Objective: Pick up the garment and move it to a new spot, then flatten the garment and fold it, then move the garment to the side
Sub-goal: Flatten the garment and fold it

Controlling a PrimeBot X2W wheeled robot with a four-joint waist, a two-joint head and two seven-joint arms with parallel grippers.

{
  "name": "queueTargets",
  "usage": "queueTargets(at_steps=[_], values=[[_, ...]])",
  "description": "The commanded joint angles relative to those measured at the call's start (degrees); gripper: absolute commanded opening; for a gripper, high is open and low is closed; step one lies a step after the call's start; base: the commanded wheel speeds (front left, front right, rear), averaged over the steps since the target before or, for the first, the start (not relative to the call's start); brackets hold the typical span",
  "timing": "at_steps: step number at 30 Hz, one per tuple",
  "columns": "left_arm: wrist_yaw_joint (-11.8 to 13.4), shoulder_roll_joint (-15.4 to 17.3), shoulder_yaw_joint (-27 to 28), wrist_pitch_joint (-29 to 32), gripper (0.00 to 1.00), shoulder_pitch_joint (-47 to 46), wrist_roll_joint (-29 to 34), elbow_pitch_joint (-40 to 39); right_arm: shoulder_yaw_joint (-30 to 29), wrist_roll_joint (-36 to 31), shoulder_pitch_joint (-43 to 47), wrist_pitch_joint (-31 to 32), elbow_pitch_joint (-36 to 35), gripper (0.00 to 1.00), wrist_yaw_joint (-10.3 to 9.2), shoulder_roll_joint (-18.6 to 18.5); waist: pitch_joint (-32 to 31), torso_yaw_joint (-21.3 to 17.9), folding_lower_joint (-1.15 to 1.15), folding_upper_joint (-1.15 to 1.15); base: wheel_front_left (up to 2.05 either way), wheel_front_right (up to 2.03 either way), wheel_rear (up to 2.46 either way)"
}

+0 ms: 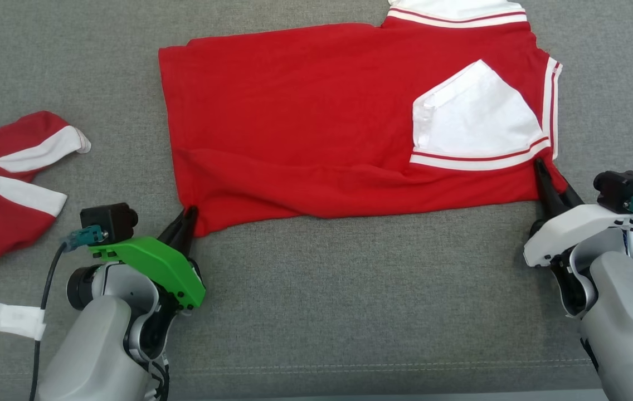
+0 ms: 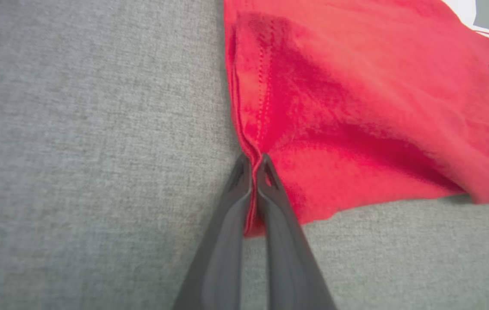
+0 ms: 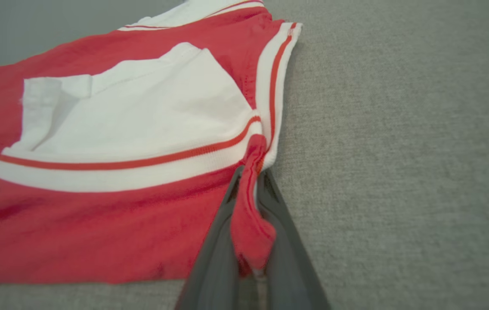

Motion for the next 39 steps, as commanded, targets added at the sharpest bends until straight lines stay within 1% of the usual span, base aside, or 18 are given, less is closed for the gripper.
queueTargets(at_steps=[1,6,11,15,20,23,27,28,29,30,31,32,33,34,38,39], values=[[0.48,0.66,-0.11,0.74,0.00,1.92,-0.33,-0.19,0.04,0.49,1.69,0.05,0.12,0.00,-0.16,-0.86,-0.16,0.06,0.00,0.00,0.00,0.00,0.00],[1.40,3.50,0.38,2.62,0.00,5.16,-0.94,-7.57,-0.86,3.72,5.96,-0.41,-4.94,0.00,-0.15,-1.87,-0.97,0.36,0.00,0.00,0.00,0.00,0.00],[3.47,7.15,1.43,4.71,0.00,9.26,-0.88,-15.17,-3.32,6.10,13.63,0.25,-11.89,0.00,-0.15,-1.90,-2.10,0.48,0.00,0.00,0.00,0.00,0.00],[4.56,9.09,1.80,7.03,0.00,12.57,-1.90,-19.45,-6.77,5.75,21.21,1.49,-18.11,0.00,-0.16,0.39,-3.17,0.08,0.00,0.00,0.00,0.00,0.00],[6.17,10.20,2.24,9.01,0.00,17.46,-3.23,-23.62,-9.39,3.90,29.35,4.36,-25.73,0.00,-0.14,5.58,-4.22,-1.55,0.00,0.00,0.00,0.00,0.00],[7.52,10.58,2.55,9.84,0.00,20.44,-4.22,-25.78,-10.09,2.29,31.82,5.96,-28.97,0.00,-0.13,7.40,-4.59,-2.74,0.00,0.00,0.00,0.00,0.00],[8.77,10.66,2.54,10.69,0.00,23.65,-5.24,-28.04,-10.54,-0.02,32.46,6.94,-31.23,0.00,-0.13,8.36,-4.81,-3.54,0.00,0.00,0.00,0.00,0.00],[9.01,10.55,2.51,10.88,0.00,24.15,-5.47,-28.53,-10.71,-0.16,32.33,7.13,-31.37,0.35,-0.13,8.61,-4.83,-3.60,0.00,0.00,0.00,0.00,0.00],[9.25,10.48,2.42,11.06,0.00,24.54,-5.50,-28.87,-10.87,-0.40,32.23,7.37,-31.47,0.85,-0.13,8.74,-4.90,-3.56,0.00,0.00,0.00,0.00,0.00],[9.26,10.37,2.29,11.37,0.00,24.81,-5.77,-29.10,-11.09,-0.86,32.14,7.58,-31.56,1.00,-0.13,8.78,-4.92,-3.48,0.00,0.00,0.00,0.00,0.00],[9.10,10.26,2.21,11.37,0.00,24.87,-5.91,-29.45,-11.37,-1.09,32.17,7.81,-31.58,1.00,-0.13,8.89,-4.96,-3.30,0.00,0.00,0.00,0.00,0.00],[9.36,10.15,2.39,10.77,0.92,24.60,-5.43,-29.77,-11.71,-1.31,32.17,8.02,-31.97,1.00,-0.13,9.20,-4.97,-2.98,0.00,0.00,0.00,0.00,0.00],[9.28,10.09,2.31,10.73,1.00,24.29,-5.30,-29.68,-11.98,-1.49,32.21,7.92,-32.27,1.00,-0.13,9.26,-4.98,-2.84,0.00,0.00,0.00,0.00,0.00],[9.07,10.11,2.28,10.31,1.00,23.95,-5.03,-29.67,-12.25,-1.58,32.20,7.60,-32.76,1.00,-0.13,9.29,-4.98,-2.76,0.00,0.00,0.00,0.00,0.00],[9.66,9.45,3.53,6.89,1.00,22.62,-3.96,-29.97,-13.68,-1.54,31.66,6.29,-34.85,1.00,-0.13,9.64,-5.08,-2.82,0.00,0.00,0.00,0.00,0.00],[9.66,9.45,3.53,6.89,1.00,22.62,-3.96,-29.97,-13.68,-1.54,31.66,6.29,-34.85,1.00,-0.13,9.64,-5.08,-2.82,0.00,0.00,0.00,0.00,0.00]])
